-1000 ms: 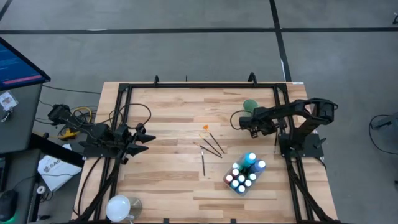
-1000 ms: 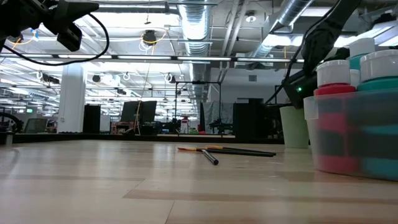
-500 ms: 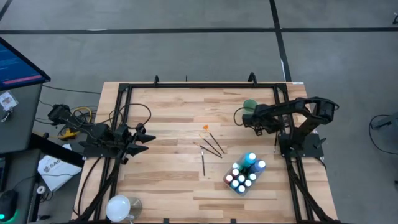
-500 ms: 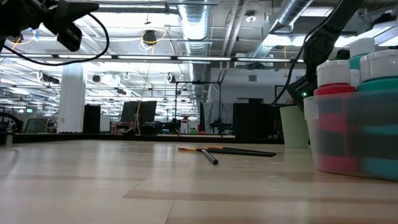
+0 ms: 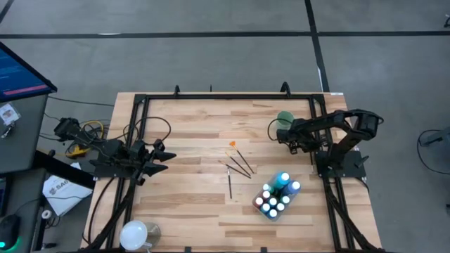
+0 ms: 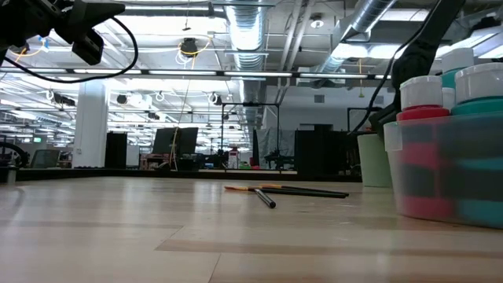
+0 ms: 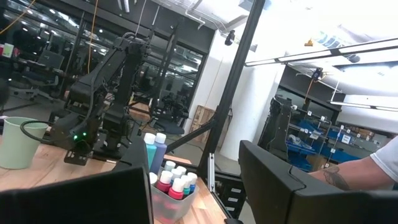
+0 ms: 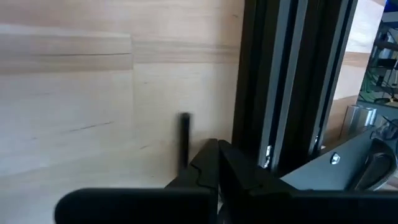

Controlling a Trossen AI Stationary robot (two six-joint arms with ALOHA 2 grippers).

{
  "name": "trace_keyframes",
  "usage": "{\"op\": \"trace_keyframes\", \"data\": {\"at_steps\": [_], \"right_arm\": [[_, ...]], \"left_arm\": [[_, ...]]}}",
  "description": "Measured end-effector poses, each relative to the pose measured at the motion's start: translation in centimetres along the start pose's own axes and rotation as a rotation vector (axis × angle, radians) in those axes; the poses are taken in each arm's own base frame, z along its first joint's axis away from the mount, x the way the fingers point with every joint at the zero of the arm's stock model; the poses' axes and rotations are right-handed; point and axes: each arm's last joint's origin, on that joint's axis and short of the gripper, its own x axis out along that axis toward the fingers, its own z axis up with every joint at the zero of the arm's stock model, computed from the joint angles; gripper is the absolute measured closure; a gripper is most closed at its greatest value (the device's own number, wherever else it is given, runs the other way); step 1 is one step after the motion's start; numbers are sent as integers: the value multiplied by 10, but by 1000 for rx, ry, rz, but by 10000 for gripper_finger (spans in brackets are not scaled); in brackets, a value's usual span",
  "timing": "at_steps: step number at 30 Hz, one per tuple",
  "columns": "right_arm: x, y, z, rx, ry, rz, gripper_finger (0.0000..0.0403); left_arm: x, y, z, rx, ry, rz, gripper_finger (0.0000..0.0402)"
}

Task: Pick & Place Paint Supplies
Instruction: Adjust the green cup

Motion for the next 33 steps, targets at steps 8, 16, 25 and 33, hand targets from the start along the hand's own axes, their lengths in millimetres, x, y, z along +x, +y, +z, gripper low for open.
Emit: {"op": "trace_keyframes", "data": {"at_steps": [8,16,25,33], "right_arm": [[-1,6,0,-8,10,7,403],[-26,21,4,-25,-11,114,403],[-56,35,10,-125,-68,235,403],[-73,33,10,-156,-70,212,403]], "left_arm": [[0,0,0,0,0,0,270],[0,0,0,0,0,0,270],[0,0,0,0,0,0,270],[0,0,0,0,0,0,270]]}}
